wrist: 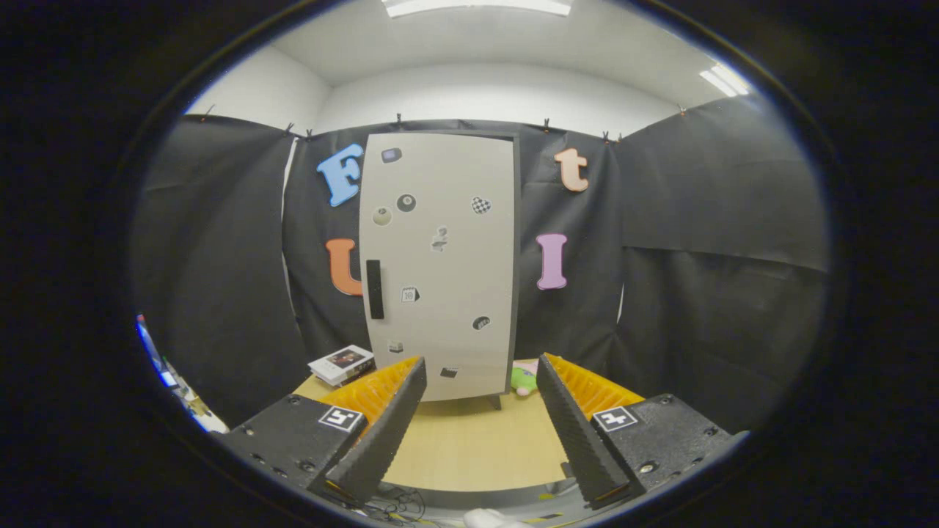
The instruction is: Open the shoe cabinet door, grab the shoes and put them into the shoe cabinet, then close the shoe cabinet door.
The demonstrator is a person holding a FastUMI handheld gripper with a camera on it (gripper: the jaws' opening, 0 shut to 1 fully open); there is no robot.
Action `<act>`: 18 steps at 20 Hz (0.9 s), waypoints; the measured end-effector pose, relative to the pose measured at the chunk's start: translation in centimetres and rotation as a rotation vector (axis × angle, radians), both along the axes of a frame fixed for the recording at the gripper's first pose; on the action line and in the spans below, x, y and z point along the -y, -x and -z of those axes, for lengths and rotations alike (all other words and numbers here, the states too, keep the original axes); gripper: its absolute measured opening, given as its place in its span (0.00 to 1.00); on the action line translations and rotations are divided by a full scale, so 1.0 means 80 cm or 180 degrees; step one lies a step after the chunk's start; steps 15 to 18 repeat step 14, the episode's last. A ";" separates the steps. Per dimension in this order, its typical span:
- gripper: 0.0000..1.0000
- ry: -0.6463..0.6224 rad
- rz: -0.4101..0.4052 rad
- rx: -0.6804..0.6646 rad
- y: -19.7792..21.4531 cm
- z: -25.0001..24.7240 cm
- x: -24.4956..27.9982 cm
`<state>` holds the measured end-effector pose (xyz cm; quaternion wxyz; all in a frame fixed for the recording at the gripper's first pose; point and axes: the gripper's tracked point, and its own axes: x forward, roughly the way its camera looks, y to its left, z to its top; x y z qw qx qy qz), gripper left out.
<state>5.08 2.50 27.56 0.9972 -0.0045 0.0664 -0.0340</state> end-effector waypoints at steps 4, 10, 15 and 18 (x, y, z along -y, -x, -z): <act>0.99 0.0022 -0.0016 -0.0005 0.001 -0.001 -0.001; 0.99 0.0029 -0.0047 -0.0003 0.001 0.001 -0.007; 0.99 0.0020 -0.0061 0.0006 0.001 0.000 -0.009; 0.99 0.0020 -0.0061 0.0006 0.001 0.000 -0.009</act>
